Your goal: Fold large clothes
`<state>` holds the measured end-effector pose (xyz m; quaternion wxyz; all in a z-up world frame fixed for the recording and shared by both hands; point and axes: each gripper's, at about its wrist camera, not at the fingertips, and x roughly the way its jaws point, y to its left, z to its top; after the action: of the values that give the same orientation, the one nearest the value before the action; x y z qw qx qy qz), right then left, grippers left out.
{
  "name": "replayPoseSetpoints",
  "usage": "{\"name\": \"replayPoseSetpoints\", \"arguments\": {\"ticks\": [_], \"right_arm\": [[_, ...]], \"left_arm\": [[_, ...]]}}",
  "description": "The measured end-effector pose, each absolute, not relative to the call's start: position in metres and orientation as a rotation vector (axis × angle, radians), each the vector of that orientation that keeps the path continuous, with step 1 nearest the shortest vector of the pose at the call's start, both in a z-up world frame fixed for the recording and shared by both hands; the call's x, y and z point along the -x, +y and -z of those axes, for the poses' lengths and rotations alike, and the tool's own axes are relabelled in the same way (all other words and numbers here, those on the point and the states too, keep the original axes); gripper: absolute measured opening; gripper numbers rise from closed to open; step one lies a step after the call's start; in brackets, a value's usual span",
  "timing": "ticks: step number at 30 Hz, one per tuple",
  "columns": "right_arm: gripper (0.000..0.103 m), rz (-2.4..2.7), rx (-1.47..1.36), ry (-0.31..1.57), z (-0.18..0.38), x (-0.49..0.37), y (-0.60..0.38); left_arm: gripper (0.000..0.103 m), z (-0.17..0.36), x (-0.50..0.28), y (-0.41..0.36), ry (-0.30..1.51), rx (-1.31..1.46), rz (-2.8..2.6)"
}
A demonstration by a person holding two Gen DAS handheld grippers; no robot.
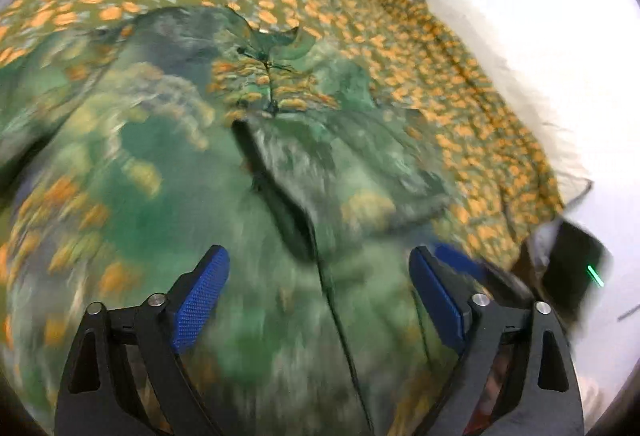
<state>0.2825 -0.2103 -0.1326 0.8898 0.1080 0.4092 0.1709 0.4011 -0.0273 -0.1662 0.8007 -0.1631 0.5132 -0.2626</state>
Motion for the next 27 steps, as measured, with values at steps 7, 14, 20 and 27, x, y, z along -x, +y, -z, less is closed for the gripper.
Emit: {"name": "replayPoseSetpoints", "arguments": {"ticks": [7,14,20,27], "right_arm": [[0.06,-0.289,-0.24,0.814,0.125,-0.275,-0.257],[0.057,-0.139,-0.186,0.798,0.122,-0.336,-0.325],[0.05,-0.105,-0.142,0.848,0.139,-0.435,-0.348],[0.049,-0.07,-0.104,1.066,0.208,-0.491,-0.339]], "left_arm": [[0.008,0.204,-0.45,-0.079,1.21,0.22,0.487],[0.007,0.153,-0.473,-0.052,1.053,0.213,0.467],[0.009,0.204,-0.482,-0.043,1.124,0.211,0.407],[0.014,0.229,-0.475,-0.037,1.112,0.216,0.389]]}}
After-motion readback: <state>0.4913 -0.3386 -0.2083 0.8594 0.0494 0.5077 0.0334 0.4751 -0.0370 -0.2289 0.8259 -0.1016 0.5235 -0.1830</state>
